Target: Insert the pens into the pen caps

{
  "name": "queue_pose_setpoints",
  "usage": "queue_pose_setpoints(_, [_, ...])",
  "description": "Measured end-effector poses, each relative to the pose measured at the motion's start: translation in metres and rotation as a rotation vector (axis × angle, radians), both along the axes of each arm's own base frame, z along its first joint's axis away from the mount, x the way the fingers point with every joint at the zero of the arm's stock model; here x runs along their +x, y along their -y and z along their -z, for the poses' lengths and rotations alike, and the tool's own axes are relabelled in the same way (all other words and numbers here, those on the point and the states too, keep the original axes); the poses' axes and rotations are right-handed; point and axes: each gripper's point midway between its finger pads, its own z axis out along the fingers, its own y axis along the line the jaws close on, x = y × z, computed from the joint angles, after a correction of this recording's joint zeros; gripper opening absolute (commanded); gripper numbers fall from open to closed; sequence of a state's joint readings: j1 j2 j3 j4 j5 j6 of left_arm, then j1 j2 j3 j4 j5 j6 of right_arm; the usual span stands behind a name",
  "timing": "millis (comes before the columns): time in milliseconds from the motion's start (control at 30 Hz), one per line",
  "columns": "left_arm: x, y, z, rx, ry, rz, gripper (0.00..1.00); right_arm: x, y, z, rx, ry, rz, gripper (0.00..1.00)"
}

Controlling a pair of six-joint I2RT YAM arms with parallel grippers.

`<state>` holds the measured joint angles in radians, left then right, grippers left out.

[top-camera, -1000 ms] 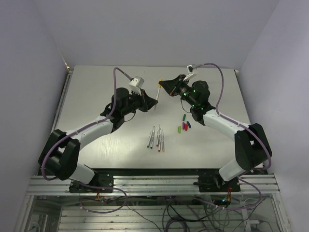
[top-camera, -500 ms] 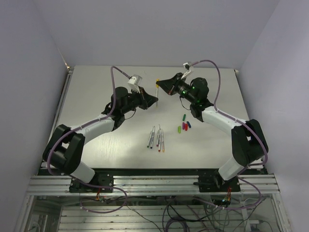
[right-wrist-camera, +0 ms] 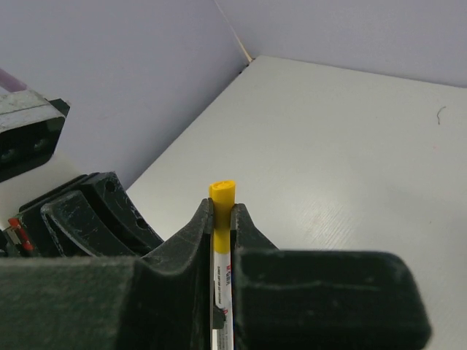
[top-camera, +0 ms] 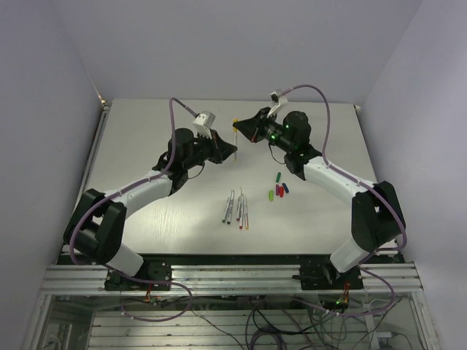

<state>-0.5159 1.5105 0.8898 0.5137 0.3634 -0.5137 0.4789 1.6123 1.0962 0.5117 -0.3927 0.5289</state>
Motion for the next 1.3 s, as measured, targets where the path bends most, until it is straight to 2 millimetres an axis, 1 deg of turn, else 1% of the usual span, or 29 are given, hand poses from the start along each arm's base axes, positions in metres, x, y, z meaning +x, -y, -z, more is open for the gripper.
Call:
queue_pose_setpoints(233, [0.002,-0.009,0.004,0.049,0.002,-0.040,0.07,-0.003,-0.014,0.002,-0.076,0.024,-0.001,0.00])
queue_pose_setpoints(367, [0.002,-0.011,0.009,0.073,-0.012,-0.048,0.07,-0.002,-0.015,0.008,-0.094,0.012,0.007,0.00])
queue_pose_setpoints(467, [0.002,-0.013,0.012,0.085,-0.014,-0.054,0.07,0.000,-0.015,0.009,-0.096,0.006,0.026,0.00])
queue_pose_setpoints(500, [0.003,-0.013,0.012,0.088,-0.012,-0.057,0.07,0.002,-0.015,0.009,-0.097,0.001,0.037,0.03])
queue_pose_setpoints(533, [0.004,-0.014,0.011,0.091,-0.006,-0.062,0.07,0.004,-0.015,0.008,-0.097,-0.002,0.050,0.07])
queue_pose_setpoints(567, [0.005,-0.015,0.010,0.094,0.000,-0.067,0.07,0.005,-0.014,0.006,-0.098,-0.003,0.063,0.13])
queue_pose_setpoints(633, [0.007,-0.018,0.006,0.102,0.019,-0.079,0.07,0.010,-0.013,0.001,-0.094,0.003,0.093,0.32])
queue_pose_setpoints(667, [0.008,-0.020,0.004,0.105,0.030,-0.086,0.07,0.012,-0.012,-0.003,-0.089,0.005,0.108,0.39])
queue_pose_setpoints(733, [0.012,-0.026,-0.006,0.113,0.065,-0.118,0.07,0.017,-0.008,-0.005,-0.089,0.009,0.146,0.47])
queue_pose_setpoints(767, [0.014,-0.029,-0.007,0.115,0.071,-0.128,0.07,0.021,-0.004,-0.005,-0.089,0.009,0.167,0.50])
queue_pose_setpoints(867, [0.020,-0.037,-0.010,0.128,0.089,-0.170,0.07,0.035,0.014,-0.007,-0.086,0.006,0.238,0.70])
queue_pose_setpoints(933, [0.023,-0.041,-0.007,0.139,0.085,-0.193,0.07,0.045,0.030,-0.010,-0.074,-0.002,0.296,0.81])
queue_pose_setpoints(1000, [0.026,-0.043,-0.003,0.151,0.080,-0.210,0.07,0.054,0.048,-0.015,-0.054,-0.008,0.361,0.95])
queue_pose_setpoints(1033, [0.028,-0.045,0.001,0.159,0.074,-0.220,0.07,0.058,0.058,-0.019,-0.041,-0.011,0.397,0.99])
queue_pose_setpoints(1100, [0.032,-0.046,0.011,0.180,0.059,-0.232,0.07,0.063,0.078,-0.026,-0.017,-0.021,0.469,1.00])
queue_pose_setpoints(1167, [0.035,-0.047,0.029,0.212,0.025,-0.242,0.07,0.061,0.096,-0.029,0.003,-0.025,0.531,0.99])
queue_pose_setpoints(1233, [0.038,-0.049,0.048,0.249,-0.017,-0.253,0.07,0.053,0.110,-0.026,-0.003,-0.020,0.568,0.95])
queue_pose_setpoints(1300, [0.040,-0.052,0.070,0.293,-0.067,-0.265,0.07,0.048,0.120,-0.020,-0.023,-0.024,0.599,0.94])
